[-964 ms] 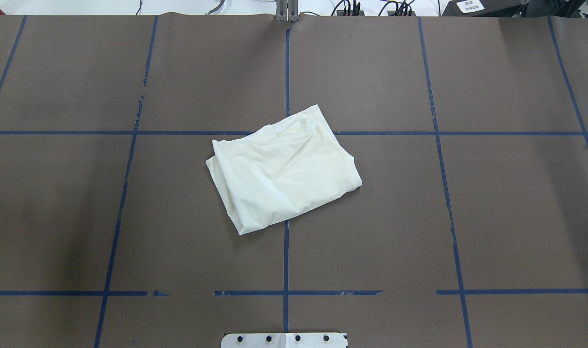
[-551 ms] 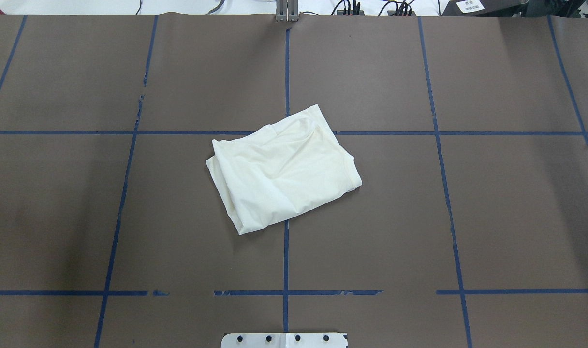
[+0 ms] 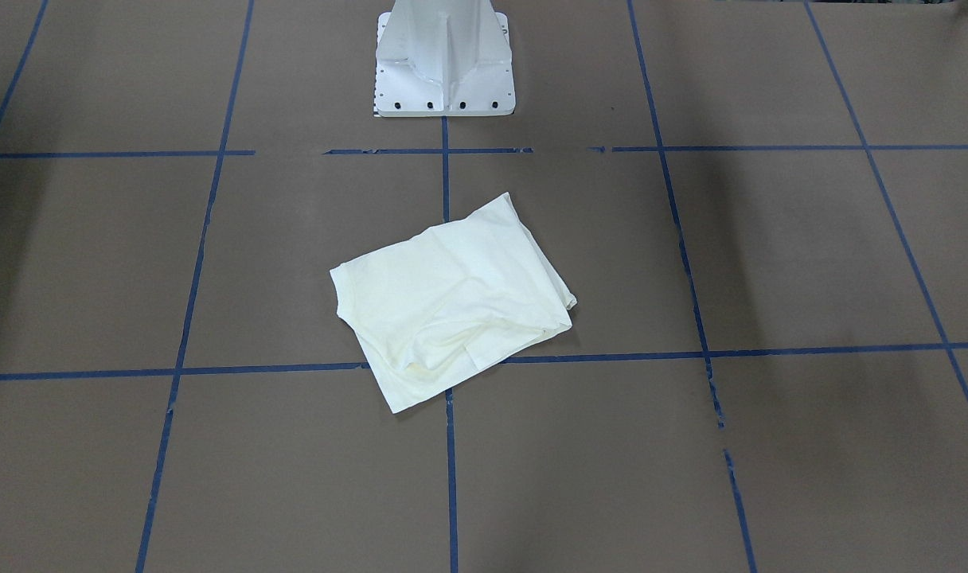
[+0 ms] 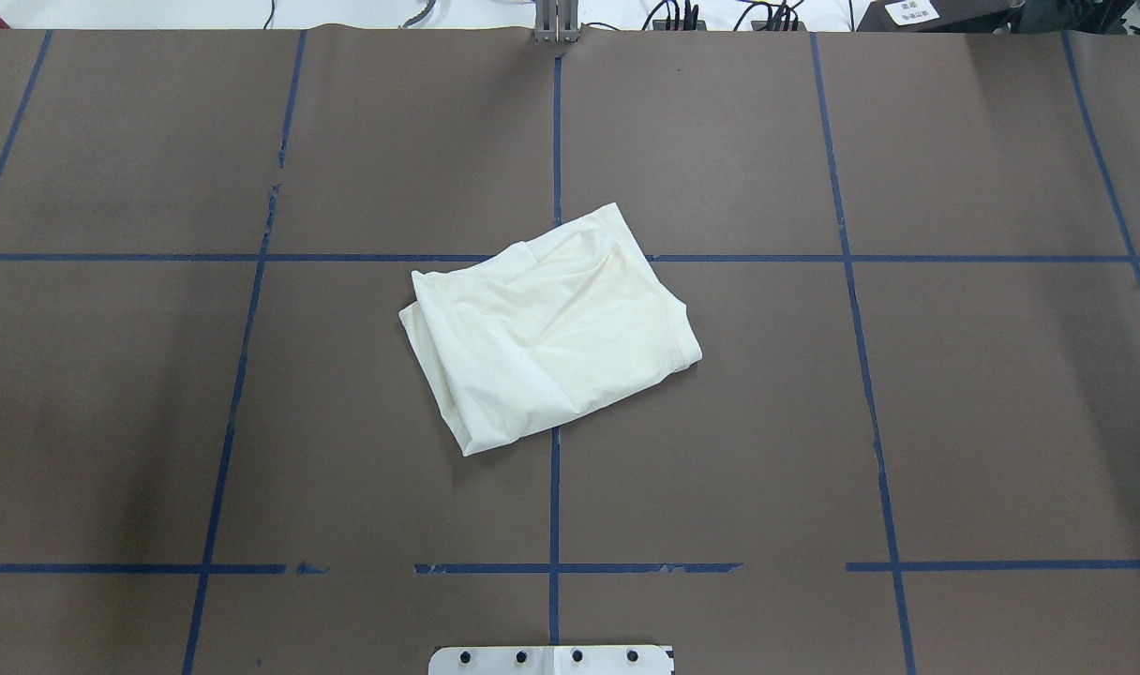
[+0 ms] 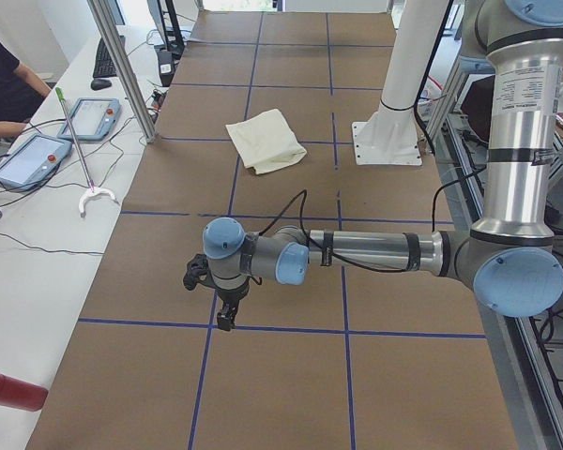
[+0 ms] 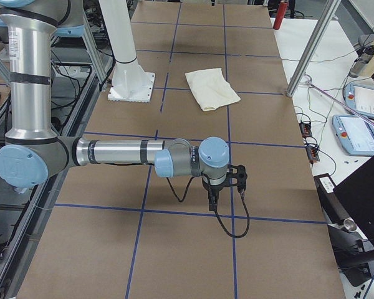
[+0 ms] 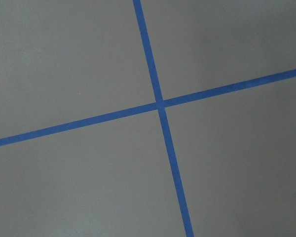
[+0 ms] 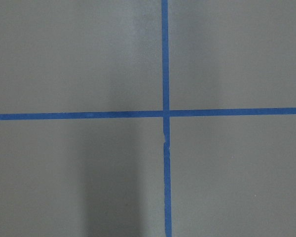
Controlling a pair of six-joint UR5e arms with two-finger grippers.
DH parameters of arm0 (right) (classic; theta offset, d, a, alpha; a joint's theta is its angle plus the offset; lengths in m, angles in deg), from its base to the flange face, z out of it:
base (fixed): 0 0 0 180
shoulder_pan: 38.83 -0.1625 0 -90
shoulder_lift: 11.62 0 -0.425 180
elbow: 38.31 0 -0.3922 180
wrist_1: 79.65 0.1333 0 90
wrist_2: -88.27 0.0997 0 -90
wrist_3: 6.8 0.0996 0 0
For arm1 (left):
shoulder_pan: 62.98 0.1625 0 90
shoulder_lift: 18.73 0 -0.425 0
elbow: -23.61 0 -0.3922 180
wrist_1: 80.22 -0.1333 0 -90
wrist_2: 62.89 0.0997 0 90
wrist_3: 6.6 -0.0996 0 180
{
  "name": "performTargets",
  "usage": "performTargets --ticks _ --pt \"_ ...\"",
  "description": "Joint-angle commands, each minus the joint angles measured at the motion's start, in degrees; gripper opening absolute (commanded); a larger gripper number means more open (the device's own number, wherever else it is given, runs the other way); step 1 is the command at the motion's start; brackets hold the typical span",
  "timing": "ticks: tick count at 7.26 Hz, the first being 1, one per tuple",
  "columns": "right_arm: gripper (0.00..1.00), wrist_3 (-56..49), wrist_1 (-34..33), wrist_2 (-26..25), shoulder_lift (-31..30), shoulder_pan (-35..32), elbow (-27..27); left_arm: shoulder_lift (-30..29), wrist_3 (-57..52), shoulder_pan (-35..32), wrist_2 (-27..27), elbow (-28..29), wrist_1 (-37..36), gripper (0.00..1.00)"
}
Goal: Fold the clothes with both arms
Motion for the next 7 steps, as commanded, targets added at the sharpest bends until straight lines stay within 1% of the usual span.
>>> performTargets --ticks 1,3,7 --pt "1.0 -0.8 -0.4 -0.5 -0.9 1.1 0.0 0.0 0.0 0.0 -0.2 0.1 0.0 1.0" --pt "1.0 -5.1 -0.5 -1.4 -2.1 1.9 0.1 0.0 0.0 0.0 -0.2 0.1 0.1 1.0" --pt "1.0 -5.1 -0.5 -0.9 -2.2 1.9 0.1 0.0 0.0 0.0 -0.2 0.0 0.0 1.0"
